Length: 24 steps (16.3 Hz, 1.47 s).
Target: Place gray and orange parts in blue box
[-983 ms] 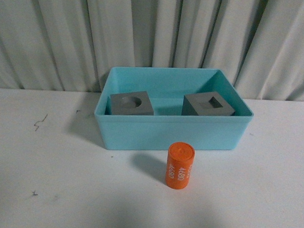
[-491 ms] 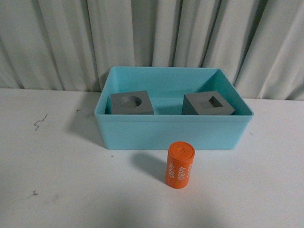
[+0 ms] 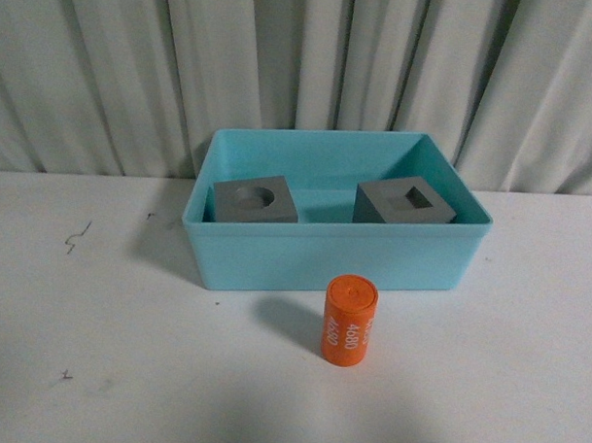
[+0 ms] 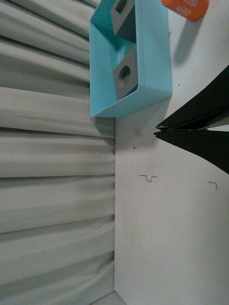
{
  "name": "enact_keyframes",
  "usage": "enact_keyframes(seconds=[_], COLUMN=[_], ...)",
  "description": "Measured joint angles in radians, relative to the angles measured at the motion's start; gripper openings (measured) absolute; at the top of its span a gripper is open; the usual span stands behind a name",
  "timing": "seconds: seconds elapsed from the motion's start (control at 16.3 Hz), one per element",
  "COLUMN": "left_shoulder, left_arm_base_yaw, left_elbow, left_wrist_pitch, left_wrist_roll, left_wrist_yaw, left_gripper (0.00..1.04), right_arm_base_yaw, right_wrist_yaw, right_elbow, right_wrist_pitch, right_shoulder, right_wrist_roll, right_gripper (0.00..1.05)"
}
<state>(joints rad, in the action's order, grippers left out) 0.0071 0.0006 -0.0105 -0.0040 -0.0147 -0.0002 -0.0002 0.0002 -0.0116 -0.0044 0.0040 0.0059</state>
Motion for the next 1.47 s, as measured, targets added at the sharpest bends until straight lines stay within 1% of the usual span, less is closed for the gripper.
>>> enact_keyframes(seconds=[0.18,0.25,0.31,0.43,0.49,0.55,0.61,0.68,0.74,0.8,0.86,0.92,1.11,1.17,1.29,1.41,1.47], left_shoulder=[0.0,0.0,0.0,0.0,0.0,0.0,0.0,0.0,0.0,0.0,0.0,0.0,0.0,0.0,0.0,0.0,0.0], left_arm_base_yaw=[0.0,0.0,0.0,0.0,0.0,0.0,0.0,0.0,0.0,0.0,0.0,0.0,0.0,0.0,0.0,0.0,0.0], left_elbow=[0.0,0.0,0.0,0.0,0.0,0.0,0.0,0.0,0.0,0.0,0.0,0.0,0.0,0.0,0.0,0.0,0.0], left_wrist_pitch=[0.0,0.0,0.0,0.0,0.0,0.001,0.0,0.0,0.0,0.0,0.0,0.0,0.0,0.0,0.0,0.0,0.0], left_wrist_roll=[-0.001,0.0,0.0,0.0,0.0,0.0,0.0,0.0,0.0,0.001,0.002,0.002,0.002,0.002,0.002,0.002,0.002], left_wrist_yaw=[0.0,0.0,0.0,0.0,-0.001,0.0,-0.001,0.0,-0.001,-0.002,0.0,0.0,0.0,0.0,0.0,0.0,0.0], left_gripper=[0.03,0.15,0.22,0.42,0.53,0.64,0.74,0.82,0.94,0.99,0.98,0.98,0.98,0.98,0.98,0.98,0.98], right_arm_base_yaw=[0.0,0.0,0.0,0.001,-0.011,-0.082,-0.113,-0.106,-0.09,-0.07,-0.037,0.004,0.133,0.163,0.228,0.285,0.293], right_wrist_yaw=[0.0,0.0,0.0,0.009,0.051,0.03,-0.013,-0.071,-0.163,-0.238,-0.29,-0.319,-0.353,-0.365,-0.356,-0.306,-0.298], right_elbow=[0.0,0.0,0.0,-0.005,-0.091,-0.175,-0.249,-0.303,-0.396,-0.492,-0.546,-0.567,-0.632,-0.654,-0.683,-0.724,-0.745], right_wrist_pitch=[0.0,0.0,0.0,-0.028,-0.214,-0.18,-0.058,0.032,0.181,0.259,0.227,0.224,0.193,0.185,0.211,0.234,0.243], right_shoulder=[0.0,0.0,0.0,0.006,0.143,0.375,0.544,0.64,0.811,0.999,1.125,1.217,1.39,1.421,1.496,1.635,1.674], right_wrist_roll=[0.0,0.0,0.0,0.006,0.062,0.105,0.111,0.099,0.045,-0.036,-0.097,-0.159,-0.263,-0.282,-0.318,-0.332,-0.331], right_gripper=[0.98,0.98,0.98,0.98,0.98,0.98,0.98,0.98,0.98,0.98,0.98,0.98,0.98,0.98,0.98,0.98,0.98])
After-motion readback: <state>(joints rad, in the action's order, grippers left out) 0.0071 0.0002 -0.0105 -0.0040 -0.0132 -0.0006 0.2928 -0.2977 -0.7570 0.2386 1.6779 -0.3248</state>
